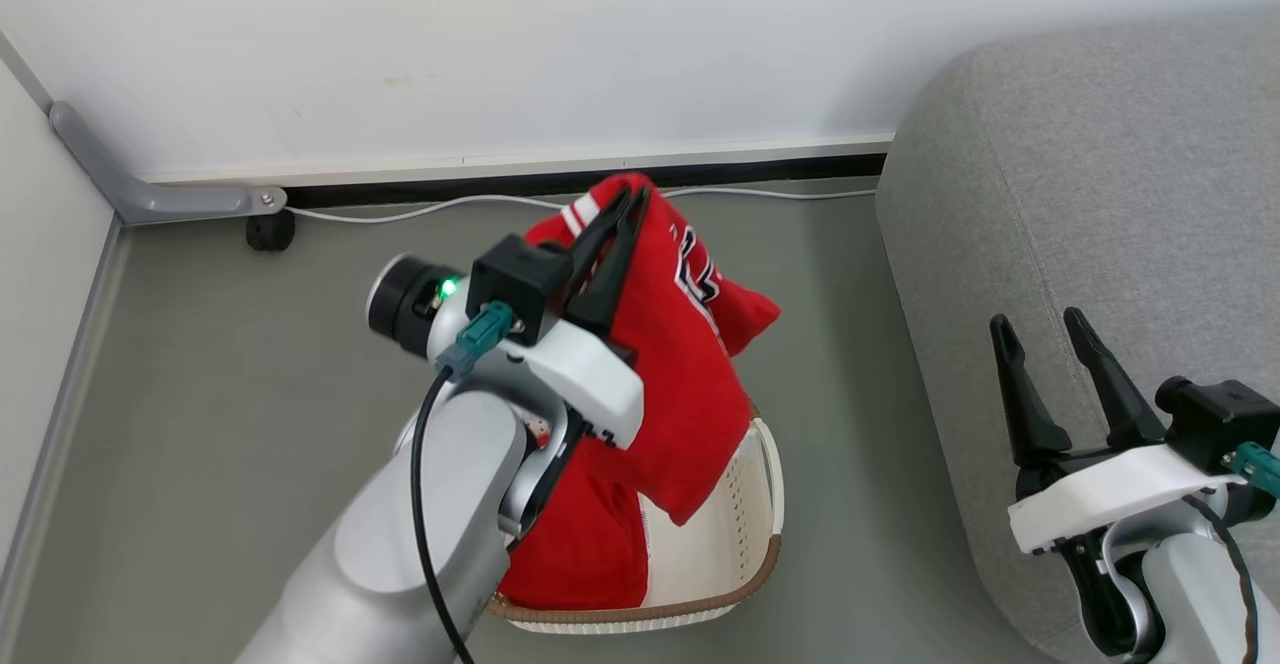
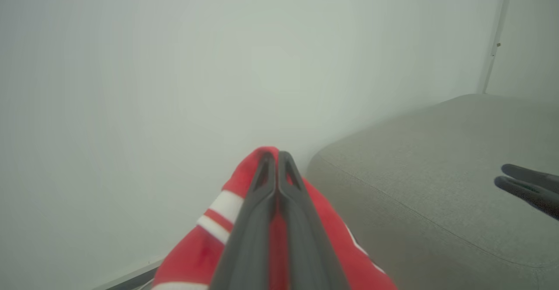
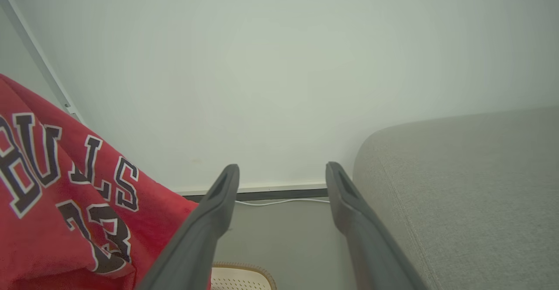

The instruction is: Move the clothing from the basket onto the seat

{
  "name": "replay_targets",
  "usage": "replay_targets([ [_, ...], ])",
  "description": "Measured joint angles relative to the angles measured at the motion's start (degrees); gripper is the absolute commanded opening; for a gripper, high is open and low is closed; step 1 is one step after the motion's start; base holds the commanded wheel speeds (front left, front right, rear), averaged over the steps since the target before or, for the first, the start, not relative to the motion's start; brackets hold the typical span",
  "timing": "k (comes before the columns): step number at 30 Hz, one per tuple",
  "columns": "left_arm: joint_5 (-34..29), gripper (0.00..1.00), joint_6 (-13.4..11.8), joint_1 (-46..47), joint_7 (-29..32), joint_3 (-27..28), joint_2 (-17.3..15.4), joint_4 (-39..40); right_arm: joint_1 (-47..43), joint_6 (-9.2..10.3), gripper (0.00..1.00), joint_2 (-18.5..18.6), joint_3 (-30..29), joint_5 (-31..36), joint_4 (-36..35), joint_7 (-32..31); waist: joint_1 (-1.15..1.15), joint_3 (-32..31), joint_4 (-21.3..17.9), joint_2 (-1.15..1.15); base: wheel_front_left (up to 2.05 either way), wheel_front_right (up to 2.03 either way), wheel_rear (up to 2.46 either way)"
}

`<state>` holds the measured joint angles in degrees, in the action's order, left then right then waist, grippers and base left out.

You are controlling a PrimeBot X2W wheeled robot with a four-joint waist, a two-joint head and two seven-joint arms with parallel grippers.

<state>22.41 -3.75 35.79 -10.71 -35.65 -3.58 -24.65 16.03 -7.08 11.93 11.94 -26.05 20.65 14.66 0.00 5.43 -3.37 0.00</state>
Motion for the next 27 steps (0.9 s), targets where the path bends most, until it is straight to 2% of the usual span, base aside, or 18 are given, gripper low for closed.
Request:
replay_targets([
  [7,-1.2,0.0,-0.3,2.4,2.7,-0.6,-0.6,4.4,-0.2,0.0,1.0,-0.2,1.1,0.0,-0.1,0.0,0.0,0.3,0.1,0.0,0.0,0.0,0.0],
  [12,-1.2,0.0,-0.7,2.7,3.6,-0.7,-1.0,5.9,0.1,0.0,1.0,-0.4,4.0,-1.1,-2.2,0.0,0.0,0.6,0.0,0.0,0.0,0.0,0.0],
  [23,-1.2,0.0,-0.9,3.5,3.6,-2.4,-0.5,5.7,5.9,0.0,1.0,2.0,19.5,-6.6,-10.7,0.0,0.0,1.3,-0.2,0.0,0.0,0.0,0.0],
  [27,-1.1,0.0,-0.9,3.7,3.5,-3.2,0.2,5.2,8.4,0.0,1.0,3.1,25.7,-7.9,-11.1,0.0,0.0,1.2,0.3,0.0,0.0,0.0,0.0],
])
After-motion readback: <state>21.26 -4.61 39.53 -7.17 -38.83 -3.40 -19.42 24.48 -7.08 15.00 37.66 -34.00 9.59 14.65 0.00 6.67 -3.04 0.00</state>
